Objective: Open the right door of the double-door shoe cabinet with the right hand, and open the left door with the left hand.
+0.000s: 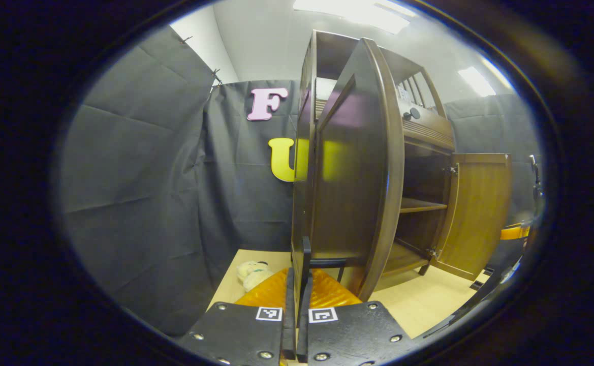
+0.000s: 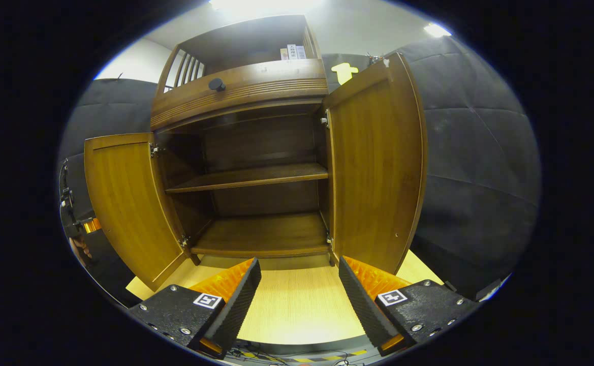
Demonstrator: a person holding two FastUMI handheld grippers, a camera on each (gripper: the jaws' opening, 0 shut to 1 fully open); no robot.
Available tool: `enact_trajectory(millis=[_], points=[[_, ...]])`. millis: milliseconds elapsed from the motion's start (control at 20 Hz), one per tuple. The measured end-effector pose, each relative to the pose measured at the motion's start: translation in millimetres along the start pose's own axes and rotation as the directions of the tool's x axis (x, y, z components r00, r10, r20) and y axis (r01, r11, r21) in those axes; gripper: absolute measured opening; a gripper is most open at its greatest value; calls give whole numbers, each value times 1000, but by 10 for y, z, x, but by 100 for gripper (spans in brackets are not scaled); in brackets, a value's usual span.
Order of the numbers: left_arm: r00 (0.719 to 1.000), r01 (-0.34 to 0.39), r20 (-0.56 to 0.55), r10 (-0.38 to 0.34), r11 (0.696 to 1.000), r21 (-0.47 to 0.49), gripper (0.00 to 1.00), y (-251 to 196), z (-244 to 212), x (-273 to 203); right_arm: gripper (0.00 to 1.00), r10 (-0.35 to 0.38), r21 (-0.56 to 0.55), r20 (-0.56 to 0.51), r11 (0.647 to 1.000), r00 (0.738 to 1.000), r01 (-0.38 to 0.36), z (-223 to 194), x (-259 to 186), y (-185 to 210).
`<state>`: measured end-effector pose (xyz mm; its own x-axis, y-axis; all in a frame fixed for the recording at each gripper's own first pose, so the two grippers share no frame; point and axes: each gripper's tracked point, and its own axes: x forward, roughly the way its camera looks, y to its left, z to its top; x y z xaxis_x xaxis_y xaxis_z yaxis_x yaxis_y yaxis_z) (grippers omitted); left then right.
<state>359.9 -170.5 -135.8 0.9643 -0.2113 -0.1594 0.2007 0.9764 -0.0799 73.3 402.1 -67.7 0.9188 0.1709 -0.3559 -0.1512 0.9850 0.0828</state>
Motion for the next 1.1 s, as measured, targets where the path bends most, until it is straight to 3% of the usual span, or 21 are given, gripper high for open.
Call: enact_trajectory(millis=[150, 250, 300, 500, 600, 750, 1000, 1100], points=[[1000, -7, -11, 7, 1000, 4, 2, 17, -12, -4, 91, -13, 10, 3, 1000, 1000, 13, -7, -7, -74], [1000, -19, -22, 19, 1000, 13, 4, 43, -13, -32, 95, -23, 13, 6, 1000, 1000, 23, -7, -13, -130], [999, -28, -26, 29, 999, 16, 4, 66, -21, -64, 91, -27, 16, 6, 1000, 1000, 26, -14, -17, -154], [995, -95, -23, 94, 994, -45, 4, 164, -28, -272, 91, -45, 34, 10, 998, 999, 45, 4, -20, -296], [988, -155, -18, 154, 987, -52, 2, 237, -11, -410, 91, -51, 41, 15, 998, 999, 50, 45, -10, -360], [963, -271, -3, 271, 962, -37, 7, 379, 104, -732, 95, -79, 36, 43, 996, 996, 77, 173, 15, -521], [896, -426, 112, 429, 903, -52, 43, 301, 658, -1342, 91, -105, 23, 118, 994, 987, 103, 509, -20, -680], [884, -439, 155, 442, 897, -54, 57, 98, 884, -1456, 91, -100, 24, 144, 995, 984, 98, 654, -63, -686]])
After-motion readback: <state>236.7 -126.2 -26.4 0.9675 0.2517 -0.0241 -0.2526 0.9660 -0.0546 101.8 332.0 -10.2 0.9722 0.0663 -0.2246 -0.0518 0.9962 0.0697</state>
